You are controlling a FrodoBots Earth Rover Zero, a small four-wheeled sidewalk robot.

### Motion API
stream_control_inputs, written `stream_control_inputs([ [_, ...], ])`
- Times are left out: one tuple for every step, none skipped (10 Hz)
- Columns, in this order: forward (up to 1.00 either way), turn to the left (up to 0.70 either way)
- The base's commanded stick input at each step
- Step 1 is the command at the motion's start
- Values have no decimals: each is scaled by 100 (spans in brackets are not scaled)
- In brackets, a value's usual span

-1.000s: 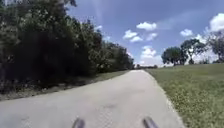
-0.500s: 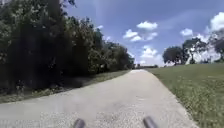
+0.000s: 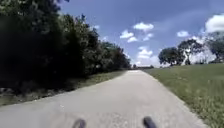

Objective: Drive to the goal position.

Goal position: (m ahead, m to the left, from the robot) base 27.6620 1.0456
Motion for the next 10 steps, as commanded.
stream_control_inputs([
  [70, 0],
  [70, 0],
  [70, 0],
  [70, 0],
  [70, 0],
  [70, 0],
  [70, 0],
  [70, 0],
  [70, 0],
  [70, 0],
])
